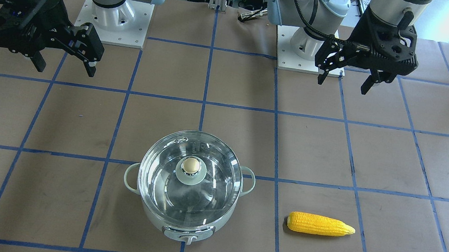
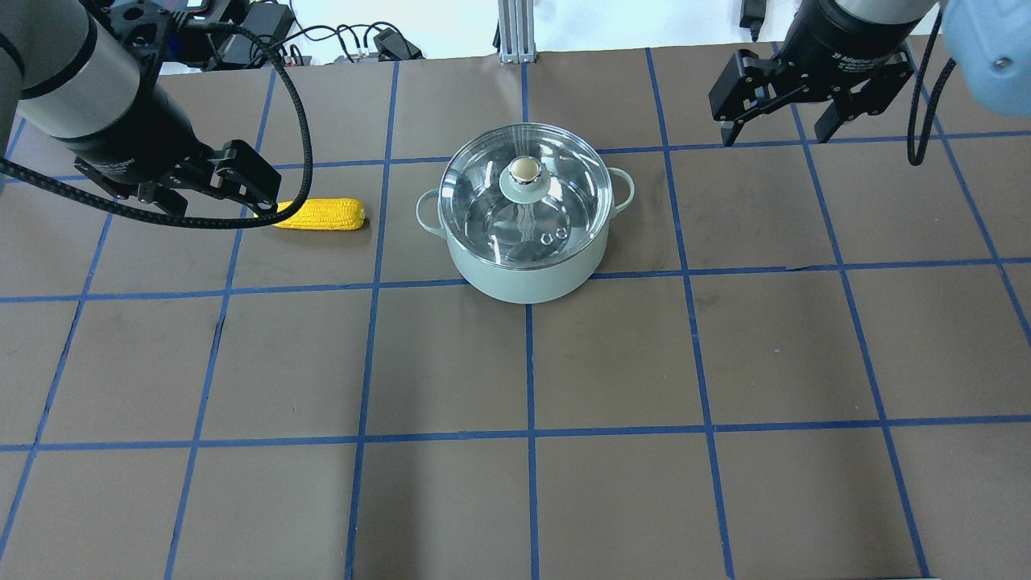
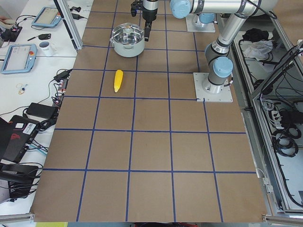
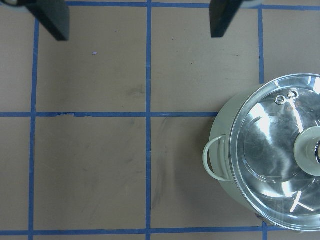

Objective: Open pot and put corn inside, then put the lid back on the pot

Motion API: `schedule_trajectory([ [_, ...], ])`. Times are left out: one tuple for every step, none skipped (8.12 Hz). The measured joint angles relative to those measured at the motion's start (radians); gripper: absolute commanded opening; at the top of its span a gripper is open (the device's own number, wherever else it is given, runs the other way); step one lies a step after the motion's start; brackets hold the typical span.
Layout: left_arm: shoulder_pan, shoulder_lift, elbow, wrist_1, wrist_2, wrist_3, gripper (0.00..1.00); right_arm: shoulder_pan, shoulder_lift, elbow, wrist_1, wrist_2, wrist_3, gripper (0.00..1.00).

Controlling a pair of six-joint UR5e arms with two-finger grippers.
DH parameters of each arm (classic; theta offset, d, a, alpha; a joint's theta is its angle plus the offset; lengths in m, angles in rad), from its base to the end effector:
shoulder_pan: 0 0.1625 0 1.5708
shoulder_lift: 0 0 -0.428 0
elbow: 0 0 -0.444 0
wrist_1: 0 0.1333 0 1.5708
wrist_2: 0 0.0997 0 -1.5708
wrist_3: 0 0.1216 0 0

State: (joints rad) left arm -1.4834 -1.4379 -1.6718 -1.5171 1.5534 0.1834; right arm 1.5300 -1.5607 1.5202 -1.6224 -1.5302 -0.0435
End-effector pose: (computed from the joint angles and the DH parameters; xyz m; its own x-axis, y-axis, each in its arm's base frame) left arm -0.0915 -0.5067 0.4883 -0.9953 0.0967 0.0014 0.0962 0.9915 -0.0872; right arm 0.1153 -0.5636 0.4966 -0.9993 -0.0063 -0.0364 -0.0028 0.9956 -0.0936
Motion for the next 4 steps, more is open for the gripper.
schedule_trajectory([
  [0.000, 0.001, 0.000, 0.000, 0.002, 0.000, 1.00, 0.000, -0.006, 0.000, -0.001, 0.001, -0.002, 1.00],
  [0.000, 0.002, 0.000, -0.001, 0.004, 0.001, 1.00, -0.001, -0.013, 0.000, -0.001, 0.000, -0.002, 1.00],
  [0.000, 0.003, 0.000, -0.001, 0.004, 0.006, 1.00, 0.000, -0.016, 0.000, -0.001, 0.000, -0.001, 1.00],
  [0.003, 0.001, 0.001, 0.000, 0.005, 0.051, 1.00, 0.000, -0.017, 0.000, -0.001, 0.000, -0.001, 1.00],
])
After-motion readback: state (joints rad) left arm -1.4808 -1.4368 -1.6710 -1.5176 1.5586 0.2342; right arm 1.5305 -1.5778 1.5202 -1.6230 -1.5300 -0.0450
